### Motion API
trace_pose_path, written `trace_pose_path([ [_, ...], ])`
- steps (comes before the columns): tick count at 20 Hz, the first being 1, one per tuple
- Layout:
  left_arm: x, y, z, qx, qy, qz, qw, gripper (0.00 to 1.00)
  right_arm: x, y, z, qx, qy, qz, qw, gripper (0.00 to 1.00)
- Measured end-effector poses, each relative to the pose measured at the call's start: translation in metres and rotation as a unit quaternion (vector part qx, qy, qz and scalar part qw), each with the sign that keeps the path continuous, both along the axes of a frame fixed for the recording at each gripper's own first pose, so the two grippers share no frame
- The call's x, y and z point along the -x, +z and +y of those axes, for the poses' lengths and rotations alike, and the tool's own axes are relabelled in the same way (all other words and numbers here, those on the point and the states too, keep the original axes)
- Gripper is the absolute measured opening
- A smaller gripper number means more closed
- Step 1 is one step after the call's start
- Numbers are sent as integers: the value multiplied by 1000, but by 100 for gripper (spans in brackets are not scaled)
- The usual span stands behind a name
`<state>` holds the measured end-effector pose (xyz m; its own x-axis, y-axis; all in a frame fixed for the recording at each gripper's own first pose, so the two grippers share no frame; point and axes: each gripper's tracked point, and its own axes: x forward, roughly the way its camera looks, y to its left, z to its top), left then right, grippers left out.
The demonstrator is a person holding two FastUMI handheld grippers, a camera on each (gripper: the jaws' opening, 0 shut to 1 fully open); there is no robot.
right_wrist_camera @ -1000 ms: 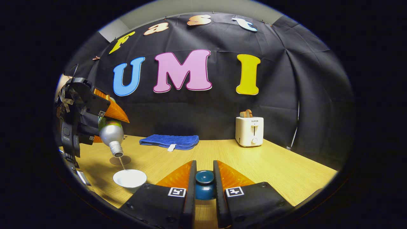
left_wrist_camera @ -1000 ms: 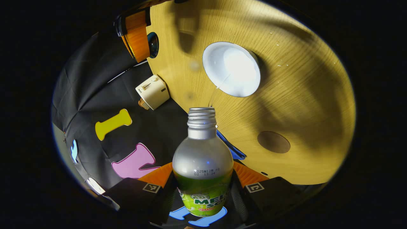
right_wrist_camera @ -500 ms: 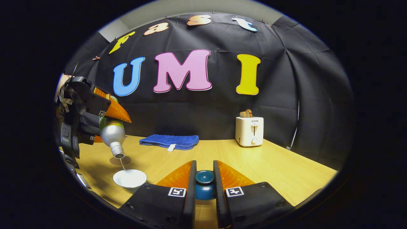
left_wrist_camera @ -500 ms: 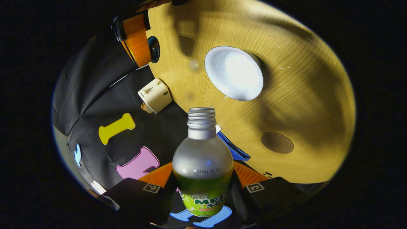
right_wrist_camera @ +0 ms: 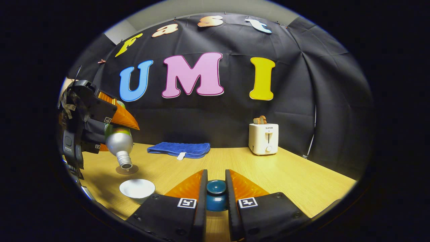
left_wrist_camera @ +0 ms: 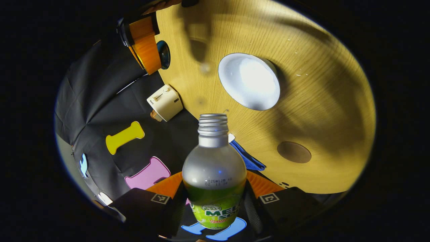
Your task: Open the teacup lid with one hand, grasp the water bottle and pour water into the teacup with the other hand; after pouring, place the water bottle on the coaster and then close the teacup lid.
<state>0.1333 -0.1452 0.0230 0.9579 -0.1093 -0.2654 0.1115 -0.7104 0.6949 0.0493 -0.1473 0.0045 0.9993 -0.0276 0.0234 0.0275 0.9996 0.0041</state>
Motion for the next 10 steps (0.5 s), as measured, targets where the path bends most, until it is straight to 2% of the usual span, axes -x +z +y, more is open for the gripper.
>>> trace_pose_path([
  [4, 0, 1, 0, 3, 1, 0, 1000, 82, 0, 0, 0, 0, 0, 0, 1000, 30],
  [6, 0, 0, 3, 25, 4, 2, 1000, 81, 0, 0, 0, 0, 0, 0, 1000, 31],
  [8, 2, -3, 7, 67, 10, 10, 998, 81, 0, 0, 0, 0, 0, 0, 1000, 30],
  [10, 6, -4, 17, 142, 25, 22, 989, 82, 0, 0, 0, 0, 0, 0, 1000, 30],
])
